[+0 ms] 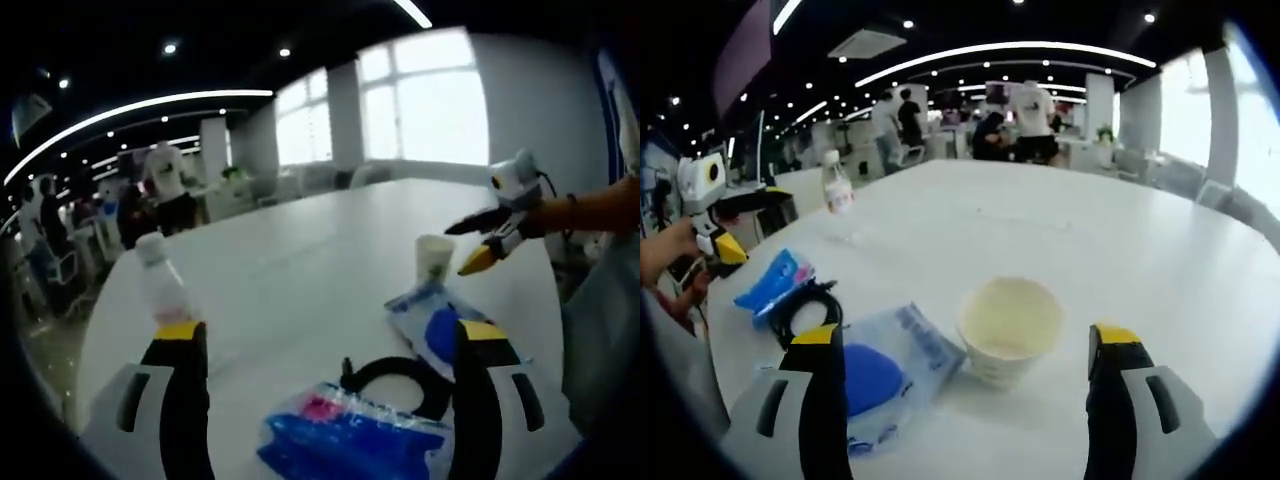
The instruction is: Arrange the tabletop items into an orderly group along one side of the table until the central work area is clear of visible clutter.
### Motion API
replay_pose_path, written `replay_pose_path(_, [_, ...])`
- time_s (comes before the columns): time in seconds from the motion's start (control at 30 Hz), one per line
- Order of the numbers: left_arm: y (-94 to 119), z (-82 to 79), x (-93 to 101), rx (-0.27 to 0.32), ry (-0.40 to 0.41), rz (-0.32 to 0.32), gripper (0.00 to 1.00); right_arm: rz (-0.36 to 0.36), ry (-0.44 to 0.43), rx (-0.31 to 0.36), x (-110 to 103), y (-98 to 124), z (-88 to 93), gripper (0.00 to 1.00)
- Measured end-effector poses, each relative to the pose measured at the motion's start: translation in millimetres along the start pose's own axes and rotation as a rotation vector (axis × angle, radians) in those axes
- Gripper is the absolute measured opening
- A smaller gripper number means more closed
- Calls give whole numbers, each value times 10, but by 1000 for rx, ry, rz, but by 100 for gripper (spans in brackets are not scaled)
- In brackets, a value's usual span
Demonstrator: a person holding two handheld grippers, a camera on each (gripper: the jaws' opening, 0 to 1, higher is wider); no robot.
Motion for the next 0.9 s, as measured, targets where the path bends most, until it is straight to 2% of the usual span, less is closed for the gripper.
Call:
replay_pose_path(0.3, [-18,19,34,-11,6,7,99,-8,-26,19,54,-105,44,99])
replay_pose_path(0.4, [-26,24,40,-10,10,12,99,-3,-17,24,80,-133,52,94])
replay_pose_path(0.9, [-38,64,67,-27,22,19,99,16,7,5,148,-286,153,80])
Point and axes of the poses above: the point that each gripper's makers call its tool centre point, and the gripper's own axes: y roughly backward along the fingers, x roughly to its right, z roughly out of its underside, the point moved 6 cm from there along y, roughly backward along the fingers
